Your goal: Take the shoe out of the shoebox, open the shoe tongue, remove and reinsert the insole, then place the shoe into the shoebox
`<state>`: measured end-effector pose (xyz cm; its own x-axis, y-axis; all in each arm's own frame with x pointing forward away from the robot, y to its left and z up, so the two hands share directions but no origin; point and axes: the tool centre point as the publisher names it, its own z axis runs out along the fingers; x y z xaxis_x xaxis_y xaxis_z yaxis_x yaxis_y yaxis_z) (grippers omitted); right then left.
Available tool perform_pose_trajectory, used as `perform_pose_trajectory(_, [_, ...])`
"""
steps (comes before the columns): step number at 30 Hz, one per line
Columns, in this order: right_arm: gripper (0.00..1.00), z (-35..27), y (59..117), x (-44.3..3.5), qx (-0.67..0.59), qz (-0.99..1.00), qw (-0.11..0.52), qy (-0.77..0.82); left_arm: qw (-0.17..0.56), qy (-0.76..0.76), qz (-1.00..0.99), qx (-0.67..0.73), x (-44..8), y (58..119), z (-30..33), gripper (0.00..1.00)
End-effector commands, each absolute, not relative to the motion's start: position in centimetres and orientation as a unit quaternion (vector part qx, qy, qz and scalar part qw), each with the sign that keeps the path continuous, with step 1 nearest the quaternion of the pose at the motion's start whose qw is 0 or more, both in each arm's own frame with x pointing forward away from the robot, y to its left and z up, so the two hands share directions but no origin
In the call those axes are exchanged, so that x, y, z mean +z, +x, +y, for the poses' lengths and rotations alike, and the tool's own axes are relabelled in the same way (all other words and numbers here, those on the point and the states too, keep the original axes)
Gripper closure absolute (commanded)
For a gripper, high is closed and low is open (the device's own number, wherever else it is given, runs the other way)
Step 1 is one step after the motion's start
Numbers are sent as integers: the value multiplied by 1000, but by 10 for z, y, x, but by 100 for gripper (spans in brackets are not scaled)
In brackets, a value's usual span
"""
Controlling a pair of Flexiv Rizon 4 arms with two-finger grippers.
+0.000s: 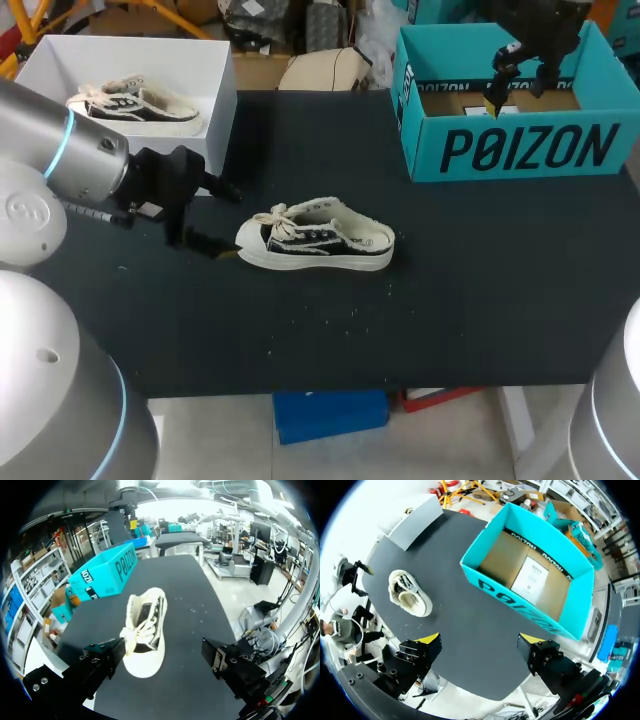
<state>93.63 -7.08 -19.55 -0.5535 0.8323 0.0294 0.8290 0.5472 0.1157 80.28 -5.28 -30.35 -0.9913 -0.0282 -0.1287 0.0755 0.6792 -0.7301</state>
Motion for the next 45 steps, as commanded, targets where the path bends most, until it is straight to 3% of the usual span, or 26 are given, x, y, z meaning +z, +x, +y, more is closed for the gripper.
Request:
perform_pose_trajectory(1, [0, -77, 931, -198, 126, 928, 39, 349, 67, 13, 914, -400, -305, 802, -54, 0])
perform_pose_trajectory(3, [0, -59, 930, -190, 116, 958, 10, 260, 67, 13, 914, -400, -305, 802, -54, 0])
perform_pose_trajectory(7, [0, -17, 913, -189, 151, 986, 15, 74, 67, 13, 914, -400, -305, 802, -54, 0])
perform_pose_trajectory(22, [0, -17, 913, -189, 151, 986, 15, 74, 67, 13, 914, -400, -305, 802, -54, 0])
perform_pose_trajectory(31, [0, 17, 866, -251, 213, 966, 93, 114, 67, 13, 914, -400, -305, 802, -54, 0])
perform_pose_trajectory(39, [0, 35, 851, -278, 260, 949, 143, 104, 67, 13, 914, -400, -305, 802, -54, 0])
perform_pose_trajectory(45, [0, 59, 850, -297, 297, 943, 129, 74, 67, 13, 914, -400, -305, 802, -54, 0])
